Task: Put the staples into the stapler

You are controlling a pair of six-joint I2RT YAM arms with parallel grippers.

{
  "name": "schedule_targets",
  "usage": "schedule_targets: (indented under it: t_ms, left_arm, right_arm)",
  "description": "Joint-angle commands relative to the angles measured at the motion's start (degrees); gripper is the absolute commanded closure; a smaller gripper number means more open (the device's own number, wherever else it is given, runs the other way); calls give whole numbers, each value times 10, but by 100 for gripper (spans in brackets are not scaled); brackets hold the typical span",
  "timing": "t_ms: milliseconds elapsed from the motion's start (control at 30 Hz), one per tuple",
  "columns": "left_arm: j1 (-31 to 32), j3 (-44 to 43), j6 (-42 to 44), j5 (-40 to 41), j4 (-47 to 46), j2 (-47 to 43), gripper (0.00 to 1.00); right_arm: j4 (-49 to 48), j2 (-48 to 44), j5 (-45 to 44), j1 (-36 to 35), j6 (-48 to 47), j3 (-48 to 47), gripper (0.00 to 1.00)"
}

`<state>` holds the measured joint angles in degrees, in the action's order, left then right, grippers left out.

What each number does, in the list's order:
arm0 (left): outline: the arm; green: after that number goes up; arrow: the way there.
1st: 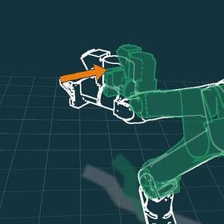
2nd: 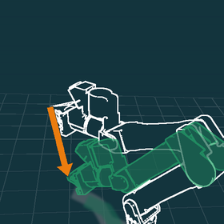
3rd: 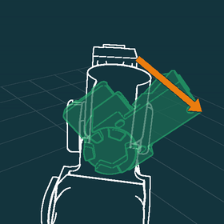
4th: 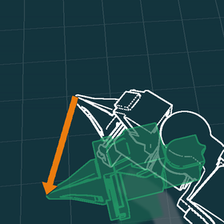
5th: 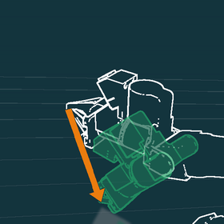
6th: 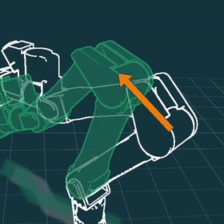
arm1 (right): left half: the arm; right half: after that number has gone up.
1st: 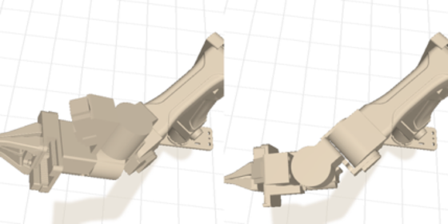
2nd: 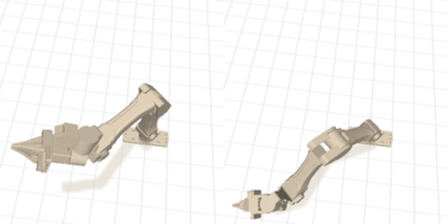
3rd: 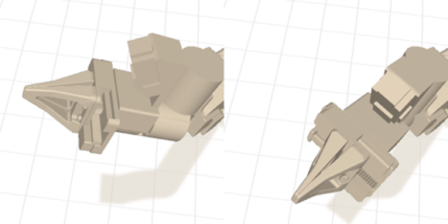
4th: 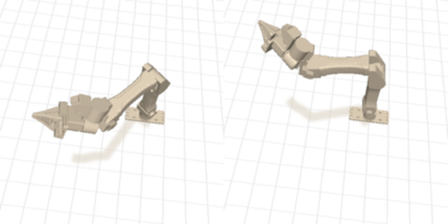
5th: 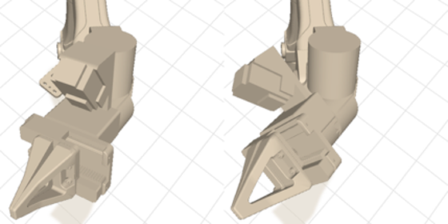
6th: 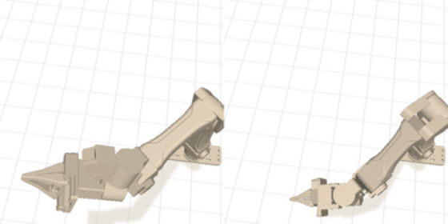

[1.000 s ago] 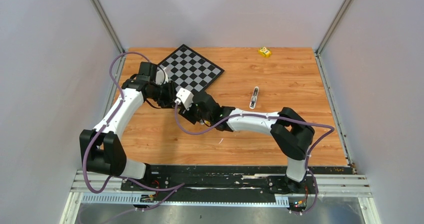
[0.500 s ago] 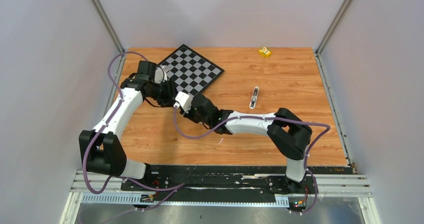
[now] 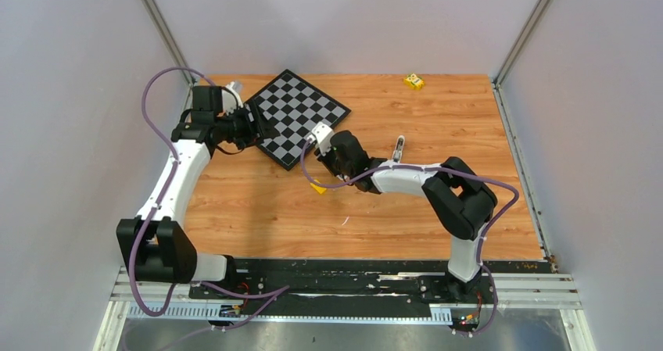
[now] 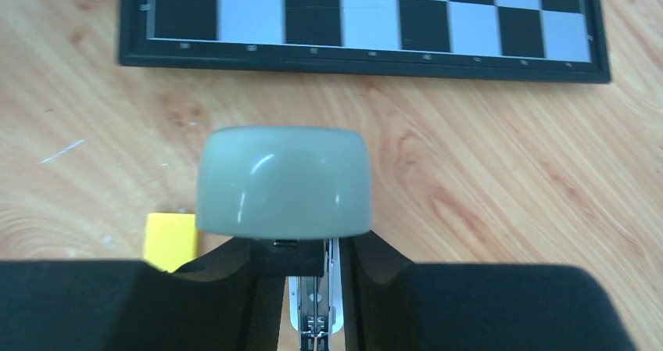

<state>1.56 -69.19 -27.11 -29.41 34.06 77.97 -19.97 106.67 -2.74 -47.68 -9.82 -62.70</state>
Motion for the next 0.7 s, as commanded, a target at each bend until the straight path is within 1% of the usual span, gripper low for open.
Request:
schedule_targets:
  t_ms: [0,200,267,367,467,667]
  left_arm:
    - [-2,43,20,24,-22,-27,34]
    - [-2,96,33,28,-33,-34,34]
    - [-2,109,35,28,-37,-38,33]
    - [-2,123,43,32,-40,-48,34]
    - [-1,144,48,44,-53,-67,34]
    - [11,196,51,26,-92,-95,33]
  right_arm:
    - [-17,15,33,32,23,-18,83]
    - [-2,58,38,49,28,-47,82]
    - [5,65,38,52,32,-55,80]
    - [14,69,38,52,40,-60,74]
    - [28,63,38,53,50,-62,66]
    - [55,26,35,60,78,-50,54]
